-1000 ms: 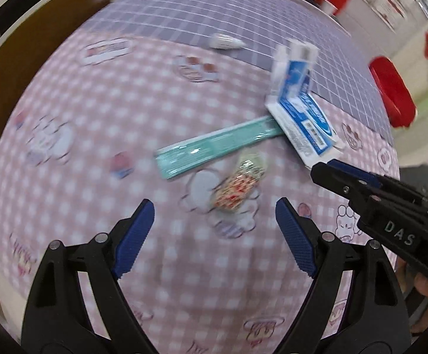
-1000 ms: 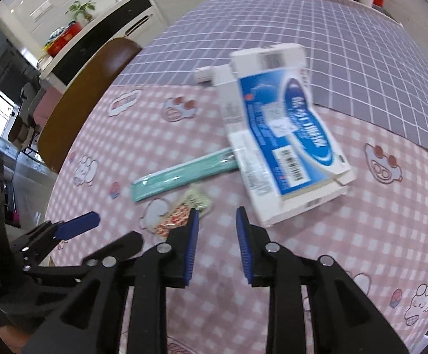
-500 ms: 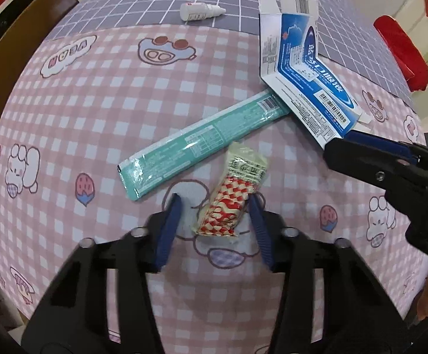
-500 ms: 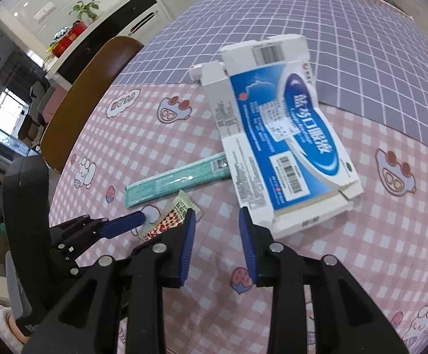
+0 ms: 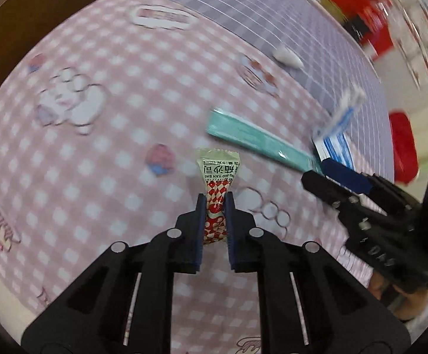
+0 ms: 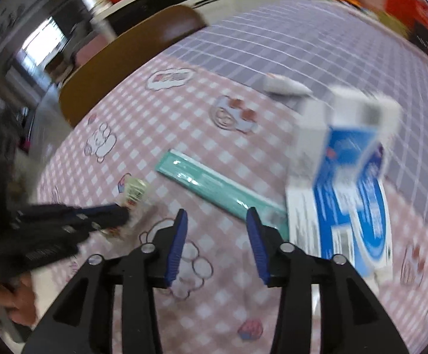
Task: Collect trash
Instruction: 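Grasp the red checkered snack wrapper with the left tool while the right tool grasps the teal toothpaste tube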
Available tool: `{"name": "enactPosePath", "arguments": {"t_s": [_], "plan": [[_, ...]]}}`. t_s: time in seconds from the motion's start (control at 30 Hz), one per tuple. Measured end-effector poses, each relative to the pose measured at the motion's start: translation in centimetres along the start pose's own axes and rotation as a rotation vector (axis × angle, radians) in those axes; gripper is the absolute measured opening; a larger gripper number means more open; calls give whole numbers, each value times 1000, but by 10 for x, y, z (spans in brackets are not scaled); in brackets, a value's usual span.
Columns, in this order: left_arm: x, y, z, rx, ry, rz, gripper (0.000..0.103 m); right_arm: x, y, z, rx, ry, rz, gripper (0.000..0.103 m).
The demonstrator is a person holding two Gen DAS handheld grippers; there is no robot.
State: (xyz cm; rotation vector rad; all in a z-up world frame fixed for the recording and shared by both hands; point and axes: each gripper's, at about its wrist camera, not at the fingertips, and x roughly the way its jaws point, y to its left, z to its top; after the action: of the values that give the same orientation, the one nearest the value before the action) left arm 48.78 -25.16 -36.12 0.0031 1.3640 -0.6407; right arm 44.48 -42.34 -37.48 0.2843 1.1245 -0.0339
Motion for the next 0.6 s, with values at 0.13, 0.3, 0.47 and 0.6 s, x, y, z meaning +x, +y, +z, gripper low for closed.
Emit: {"name": "enactPosePath", "arguments": {"t_s": [0.13,0.3,0.47,0.6], "plan": [[-12,21,6,-78,-34,8,13,21,11,12,-95,19,-14,45],[-21,38,1,-139,-55,8,13,44,16,19,-189,46,-48,46],[-27,46,-4,-165,-74,8,13,53,19,15,-273,51,-66,50],[-35,50,-11,-182,-90,-4,13,53,21,19,-284,59,-60,38]]}}
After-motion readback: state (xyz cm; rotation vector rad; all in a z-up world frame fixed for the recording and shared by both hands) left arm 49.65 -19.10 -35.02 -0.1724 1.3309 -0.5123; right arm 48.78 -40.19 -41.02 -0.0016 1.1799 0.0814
